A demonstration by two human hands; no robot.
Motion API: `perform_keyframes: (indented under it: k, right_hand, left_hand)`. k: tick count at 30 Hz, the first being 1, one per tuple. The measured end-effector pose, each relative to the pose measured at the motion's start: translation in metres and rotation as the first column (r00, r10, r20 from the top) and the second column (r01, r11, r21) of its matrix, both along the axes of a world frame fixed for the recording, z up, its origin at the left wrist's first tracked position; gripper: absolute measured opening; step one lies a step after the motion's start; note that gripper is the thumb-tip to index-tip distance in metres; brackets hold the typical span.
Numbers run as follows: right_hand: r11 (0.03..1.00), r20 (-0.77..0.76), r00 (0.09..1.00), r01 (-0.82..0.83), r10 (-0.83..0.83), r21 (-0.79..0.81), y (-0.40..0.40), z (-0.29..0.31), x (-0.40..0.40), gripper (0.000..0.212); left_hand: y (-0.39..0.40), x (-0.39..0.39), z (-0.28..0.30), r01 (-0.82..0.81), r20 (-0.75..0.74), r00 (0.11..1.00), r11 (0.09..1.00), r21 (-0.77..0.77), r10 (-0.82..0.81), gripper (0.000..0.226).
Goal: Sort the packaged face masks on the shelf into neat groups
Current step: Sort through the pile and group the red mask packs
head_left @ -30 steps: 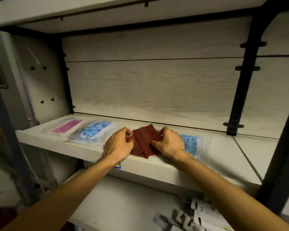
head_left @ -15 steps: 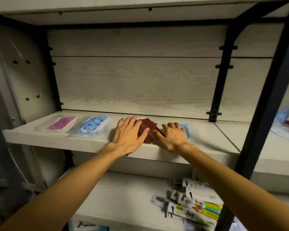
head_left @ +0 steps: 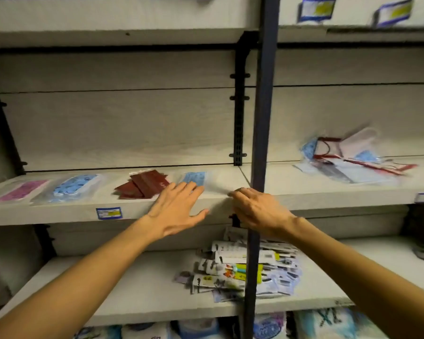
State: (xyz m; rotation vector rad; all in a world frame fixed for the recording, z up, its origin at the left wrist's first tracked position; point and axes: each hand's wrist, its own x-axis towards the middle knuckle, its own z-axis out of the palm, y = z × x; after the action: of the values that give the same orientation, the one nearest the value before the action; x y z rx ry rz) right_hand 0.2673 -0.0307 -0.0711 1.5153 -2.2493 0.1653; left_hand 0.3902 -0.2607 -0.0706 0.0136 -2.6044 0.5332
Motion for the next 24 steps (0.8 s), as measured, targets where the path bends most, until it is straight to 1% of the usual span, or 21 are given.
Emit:
perform_keyframes:
  k: [2,3,4,6,8,10,14,17,21,24]
  right_hand:
    - [0.994,-0.117,0.992,-0.032,0.044,0.101,0.041,-0.004,-0.006,0.047]
    - [0.992,-0.123,0.992,-0.019,0.035,0.127,0.062,-0.004,-0.013,0.046]
    - [0.993,-0.122,0.993,0.006,0.008,0.116,0.084,-0.004,-0.024,0.046]
    - [0.995,-0.096,0.991,0.096,-0.092,0.032,0.13,-0.005,-0.052,0.049]
    - [0.98,-0.051,0.979,0.193,-0.195,-0.045,0.178,-0.005,-0.081,0.052]
    - [0.954,-0.03,0.957,0.284,-0.288,-0.1,0.22,-0.004,-0.103,0.055]
    - [0.891,0.012,0.898,0.438,-0.44,-0.118,0.284,-0.007,-0.133,0.063]
    - [0.854,0.028,0.863,0.504,-0.505,-0.13,0.318,-0.015,-0.153,0.066]
    - [0.806,0.119,0.821,0.571,-0.559,-0.157,0.347,-0.029,-0.189,0.07]
    - [0.785,0.173,0.808,0.589,-0.564,-0.193,0.359,-0.035,-0.221,0.07]
  left_hand:
    - [0.038,-0.012,0.0,0.067,0.044,0.997,0.997,0.024,-0.068,0.059]
    - [0.059,-0.019,0.001,0.091,0.071,0.993,0.995,0.047,-0.094,0.059]
    - [0.081,-0.027,0.002,0.112,0.106,0.987,0.992,0.051,-0.117,0.06]
    - [0.124,-0.045,0.002,0.168,0.158,0.974,0.986,-0.014,-0.164,0.06]
    - [0.167,-0.067,0.003,0.208,0.146,0.969,0.976,-0.062,-0.197,0.054]
    - [0.205,-0.092,0.004,0.207,0.1,0.975,0.976,-0.061,-0.2,0.051]
    - [0.262,-0.144,0.008,0.187,0.073,0.98,0.982,-0.033,-0.184,0.06]
    - [0.292,-0.181,0.012,0.177,0.066,0.982,0.984,0.004,-0.177,0.064]
    - [0.321,-0.23,0.013,0.191,0.07,0.979,0.982,0.005,-0.191,0.066]
    - [0.332,-0.268,0.013,0.195,0.057,0.979,0.98,0.047,-0.198,0.067]
